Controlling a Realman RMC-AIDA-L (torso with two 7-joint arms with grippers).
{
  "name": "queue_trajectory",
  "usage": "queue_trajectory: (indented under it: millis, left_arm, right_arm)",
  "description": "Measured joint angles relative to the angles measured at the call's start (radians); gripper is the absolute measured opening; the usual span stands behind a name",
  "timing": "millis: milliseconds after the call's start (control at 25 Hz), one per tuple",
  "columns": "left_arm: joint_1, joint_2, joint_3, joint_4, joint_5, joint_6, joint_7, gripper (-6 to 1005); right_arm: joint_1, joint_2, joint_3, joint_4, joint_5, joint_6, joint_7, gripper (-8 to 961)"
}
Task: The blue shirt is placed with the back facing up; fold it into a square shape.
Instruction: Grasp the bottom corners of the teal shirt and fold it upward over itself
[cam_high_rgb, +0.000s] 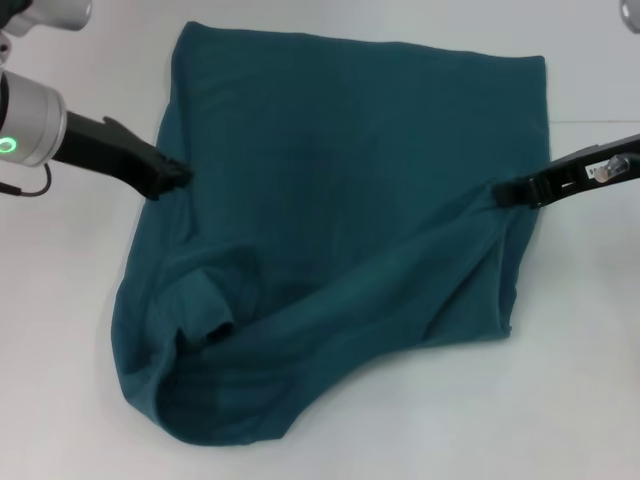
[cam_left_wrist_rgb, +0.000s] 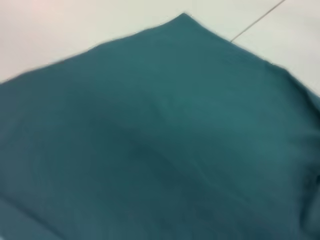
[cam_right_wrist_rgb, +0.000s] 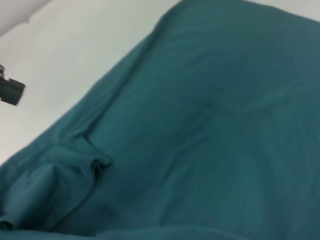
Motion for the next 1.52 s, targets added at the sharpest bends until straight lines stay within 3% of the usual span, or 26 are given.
queue_trajectory:
  millis: [240,480,760,920,1200,1360,1520]
  left_arm:
    - [0.082,-0.011,0.01,0.063,0.018,0.027,0.001,53]
    - [0.275,-0.073,0.029,0.298,0.022,0.066,0.121,64]
    - [0.456,-0.134,0.061,0.437,0.023,0.147,0.329,208]
    - [0.52,-0.137,0.1,0.451,-0.017,0.124,0.395,265]
    - [0.554,-0.14,0.121,0.464,-0.058,0.142,0.497,367]
    - [0.562,-0.14,0.127,0.491,-0.059,0.219,0.535,432]
    - [0.572,-0.14,0.126,0.541,-0.058,0.321,0.576,432]
  right_arm:
    - [-0.006,0.008,-0.007,0.01,-0.015,-0.002,-0.01,16]
    - [-0.014,0.029,-0.028,0.043,-0.011,0.018,-0.04,17]
    - [-0.046,0.033,-0.137,0.067,0.061,0.102,0.001,17]
    - [-0.053,0.033,-0.147,0.073,0.097,0.116,0.01,16]
    - [-0.065,0.034,-0.15,0.084,0.126,0.119,0.019,16]
    - [-0.071,0.034,-0.151,0.085,0.127,0.12,0.026,17]
    - [-0.075,0.034,-0.151,0.086,0.137,0.123,0.032,17]
